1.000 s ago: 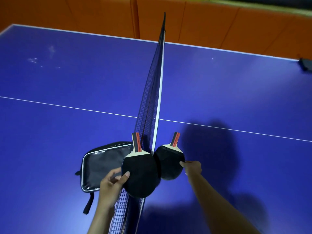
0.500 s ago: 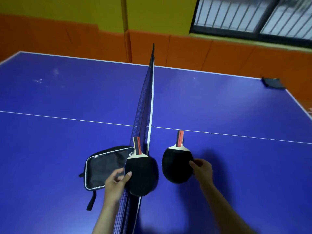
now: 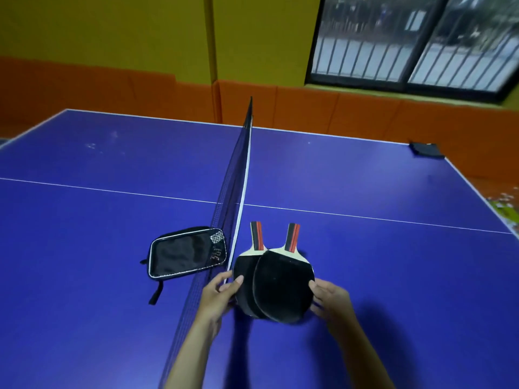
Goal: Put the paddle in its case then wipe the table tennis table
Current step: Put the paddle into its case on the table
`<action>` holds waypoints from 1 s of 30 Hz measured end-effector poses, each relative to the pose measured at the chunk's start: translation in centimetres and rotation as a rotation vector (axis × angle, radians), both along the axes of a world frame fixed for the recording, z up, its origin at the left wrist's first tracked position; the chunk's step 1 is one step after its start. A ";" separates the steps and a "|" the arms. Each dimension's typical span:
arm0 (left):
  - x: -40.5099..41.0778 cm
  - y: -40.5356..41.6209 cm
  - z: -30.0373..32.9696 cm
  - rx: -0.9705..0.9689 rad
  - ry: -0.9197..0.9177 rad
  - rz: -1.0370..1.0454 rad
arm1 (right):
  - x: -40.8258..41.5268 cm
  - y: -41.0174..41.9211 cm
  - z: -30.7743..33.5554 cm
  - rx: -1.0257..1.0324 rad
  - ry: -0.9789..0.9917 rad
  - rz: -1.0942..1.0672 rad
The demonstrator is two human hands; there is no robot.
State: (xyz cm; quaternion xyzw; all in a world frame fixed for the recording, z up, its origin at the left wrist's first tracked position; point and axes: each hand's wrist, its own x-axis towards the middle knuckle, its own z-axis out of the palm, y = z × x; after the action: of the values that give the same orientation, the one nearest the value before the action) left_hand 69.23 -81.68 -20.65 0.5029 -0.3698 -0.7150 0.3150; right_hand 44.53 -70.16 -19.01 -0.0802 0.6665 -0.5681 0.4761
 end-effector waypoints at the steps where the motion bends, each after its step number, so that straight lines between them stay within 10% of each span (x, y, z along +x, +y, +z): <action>1: -0.2 1.4 0.4 0.010 0.012 -0.010 | 0.3 0.9 0.2 0.004 -0.017 -0.001; 30: 22.6 20.5 6.0 -0.121 0.006 0.152 | 24.1 11.1 2.6 -0.158 0.025 0.276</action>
State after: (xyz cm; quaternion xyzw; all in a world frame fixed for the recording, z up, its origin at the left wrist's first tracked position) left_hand 91.86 -61.18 -14.69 0.5073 -0.3722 -0.6668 0.3993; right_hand 68.67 -59.06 -16.37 -0.2153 0.6084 -0.5468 0.5334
